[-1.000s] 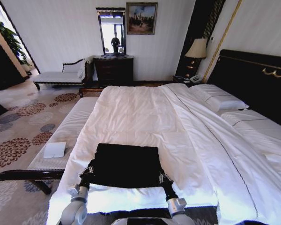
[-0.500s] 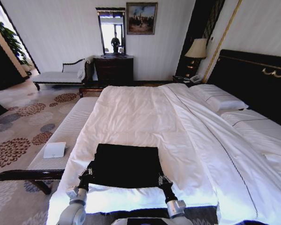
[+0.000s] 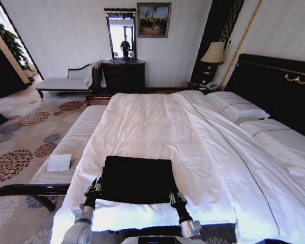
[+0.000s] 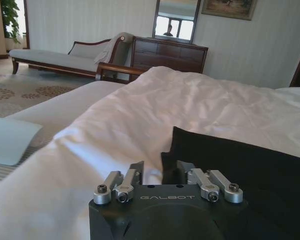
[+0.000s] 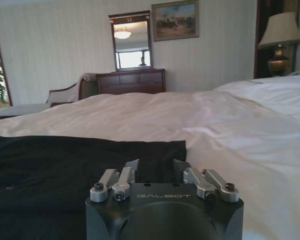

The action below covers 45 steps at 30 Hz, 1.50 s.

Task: Fold the clothes on the bed.

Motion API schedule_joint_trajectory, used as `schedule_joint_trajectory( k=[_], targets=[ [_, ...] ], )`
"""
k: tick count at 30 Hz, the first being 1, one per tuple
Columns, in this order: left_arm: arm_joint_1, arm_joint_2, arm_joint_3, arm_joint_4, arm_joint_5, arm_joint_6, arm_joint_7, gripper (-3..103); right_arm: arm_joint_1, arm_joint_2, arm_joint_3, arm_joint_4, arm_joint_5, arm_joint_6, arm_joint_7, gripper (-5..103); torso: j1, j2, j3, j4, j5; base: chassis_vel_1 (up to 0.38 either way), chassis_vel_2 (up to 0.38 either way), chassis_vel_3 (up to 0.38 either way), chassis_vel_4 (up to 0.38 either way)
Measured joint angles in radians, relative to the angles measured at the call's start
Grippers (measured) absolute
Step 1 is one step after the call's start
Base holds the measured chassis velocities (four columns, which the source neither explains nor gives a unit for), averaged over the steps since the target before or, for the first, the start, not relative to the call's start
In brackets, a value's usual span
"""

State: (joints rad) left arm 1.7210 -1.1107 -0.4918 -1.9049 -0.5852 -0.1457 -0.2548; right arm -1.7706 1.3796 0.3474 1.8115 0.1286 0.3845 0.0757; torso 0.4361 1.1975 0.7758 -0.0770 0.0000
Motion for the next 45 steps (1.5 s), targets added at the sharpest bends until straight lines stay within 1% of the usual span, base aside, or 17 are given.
schedule_joint_trajectory(
  k=[2,3,4,5,7,8,11,12,13,14,17,19,23,28,34,42,45],
  targets=[
    [0.019,0.009,-0.023,-0.005,-0.005,-0.002,0.003,51,-0.019,0.004,0.023,0.011,0.006,0.000,0.005,47,0.000,0.000,0.000,0.0000,0.0000,0.000,0.000,0.000,0.000],
    [0.019,0.009,-0.023,-0.005,-0.005,-0.002,0.003,51,-0.019,0.004,0.023,0.011,0.006,0.000,0.005,47,0.000,0.000,0.000,0.0000,0.0000,0.000,0.000,0.000,0.000],
    [0.022,0.011,-0.032,-0.005,-0.007,-0.004,0.004,56,-0.025,0.009,0.036,0.018,0.011,0.000,0.007,52,0.000,0.000,0.000,0.0001,-0.0001,0.000,0.000,0.000,0.000],
    [0.022,0.014,-0.043,-0.006,-0.014,-0.004,0.004,56,-0.031,0.019,0.052,0.032,0.027,-0.004,0.010,58,0.000,0.000,0.000,0.0000,0.0000,0.000,0.000,0.000,0.000],
    [-0.005,0.016,-0.055,-0.008,-0.045,0.004,0.003,67,-0.040,0.033,0.079,0.058,0.079,-0.023,0.016,69,0.000,0.000,0.000,0.0003,0.0000,0.000,0.000,0.000,0.000],
    [-0.005,0.016,-0.055,-0.008,-0.045,0.004,0.003,67,-0.040,0.033,0.079,0.058,0.079,-0.023,0.016,69,0.000,0.000,0.000,0.0003,0.0000,0.000,0.000,0.000,0.000],
    [-0.099,0.019,-0.049,0.012,-0.081,0.036,-0.009,83,-0.035,0.040,0.109,0.073,0.115,-0.044,0.026,79,0.000,0.000,0.000,0.0000,-0.0002,0.000,0.000,0.000,0.000],
    [-0.146,0.023,-0.037,0.031,-0.094,0.050,-0.010,83,-0.030,0.040,0.117,0.074,0.117,-0.052,0.032,85,0.000,0.000,0.000,0.0000,-0.0001,0.000,0.000,0.000,0.000],
    [-0.184,0.029,-0.024,0.050,-0.108,0.062,-0.013,89,-0.028,0.041,0.121,0.076,0.117,-0.057,0.035,90,0.000,0.000,0.000,0.0000,0.0000,0.000,0.000,0.000,0.000],
    [-0.184,0.029,-0.024,0.050,-0.108,0.062,-0.013,89,-0.028,0.041,0.121,0.076,0.117,-0.057,0.035,90,0.000,0.000,0.000,0.0000,0.0000,0.000,0.000,0.000,0.000],
    [-0.303,0.053,0.025,0.125,-0.192,0.126,-0.005,99,-0.028,0.046,0.123,0.085,0.107,-0.074,0.045,99,0.000,0.000,0.000,-0.0001,-0.0002,0.000,0.000,0.000,0.000],
    [-0.342,0.062,0.041,0.149,-0.226,0.154,0.003,100,-0.030,0.047,0.123,0.087,0.100,-0.077,0.046,100,0.000,0.000,0.000,0.0000,-0.0003,0.000,0.000,0.000,0.000],
    [-0.512,0.086,0.099,0.261,-0.318,0.225,0.046,100,-0.032,0.056,0.119,0.099,0.068,-0.094,0.054,100,0.000,0.000,0.000,-0.0004,0.0000,0.000,0.000,0.000,0.000],
    [-0.634,0.092,0.160,0.354,-0.369,0.264,0.087,101,-0.023,0.060,0.105,0.109,0.039,-0.118,0.059,100,0.000,0.000,0.000,-0.0001,0.0001,0.000,0.000,0.000,0.000],
    [-0.713,0.086,0.241,0.447,-0.384,0.283,0.120,98,-0.014,0.060,0.105,0.115,0.036,-0.134,0.068,100,0.000,0.000,0.000,0.0000,-0.0001,0.000,0.000,0.000,0.000],
    [-0.769,0.083,0.297,0.575,-0.377,0.272,0.155,96,-0.012,0.069,0.107,0.124,0.037,-0.143,0.072,100,0.000,0.000,0.000,0.0000,-0.0001,0.000,0.000,0.000,0.000],
    [-0.788,0.082,0.310,0.619,-0.379,0.266,0.163,90,-0.015,0.068,0.115,0.126,0.039,-0.145,0.073,100,0.000,0.000,0.000,0.0000,0.0000,0.000,0.000,0.000,0.000]
  ],
)
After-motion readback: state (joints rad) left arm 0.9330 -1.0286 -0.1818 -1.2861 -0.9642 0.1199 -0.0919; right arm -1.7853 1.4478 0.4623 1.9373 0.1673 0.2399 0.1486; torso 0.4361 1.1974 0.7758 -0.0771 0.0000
